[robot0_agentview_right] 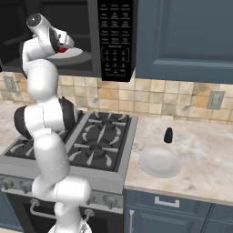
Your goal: Pick the tomato from the counter and place it in the microwave.
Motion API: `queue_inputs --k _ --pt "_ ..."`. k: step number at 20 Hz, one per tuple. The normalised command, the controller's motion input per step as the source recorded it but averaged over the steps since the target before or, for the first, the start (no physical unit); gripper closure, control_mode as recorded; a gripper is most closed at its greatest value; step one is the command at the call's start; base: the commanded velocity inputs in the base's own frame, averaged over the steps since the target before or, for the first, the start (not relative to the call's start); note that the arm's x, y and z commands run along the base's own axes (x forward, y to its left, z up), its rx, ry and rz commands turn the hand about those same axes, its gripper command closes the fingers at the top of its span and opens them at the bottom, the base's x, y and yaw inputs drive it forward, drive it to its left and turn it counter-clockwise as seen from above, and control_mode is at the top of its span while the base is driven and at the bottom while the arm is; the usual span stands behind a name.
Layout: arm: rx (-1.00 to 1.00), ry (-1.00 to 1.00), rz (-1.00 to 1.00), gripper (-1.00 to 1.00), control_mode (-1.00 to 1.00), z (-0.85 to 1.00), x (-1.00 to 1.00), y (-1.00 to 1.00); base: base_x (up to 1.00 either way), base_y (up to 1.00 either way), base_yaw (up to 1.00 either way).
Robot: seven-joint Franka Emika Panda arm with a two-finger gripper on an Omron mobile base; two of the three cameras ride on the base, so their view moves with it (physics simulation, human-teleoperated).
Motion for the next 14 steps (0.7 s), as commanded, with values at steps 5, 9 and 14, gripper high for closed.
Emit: queue_inputs --k 5,9,14 --pt "0.00 -0.13 0.00 -1.00 -1.00 0.00 -0.81 -0.04 0.00 0.00 0.00" --pt "0.00 -0.17 0.00 -1.00 -1.00 0.00 -1.00 -0.03 0.00 0.00 0.00" --pt "0.00 -0.09 0.00 -1.00 -1.00 -0.08 -1.00 -0.15 0.00 0.00 0.00"
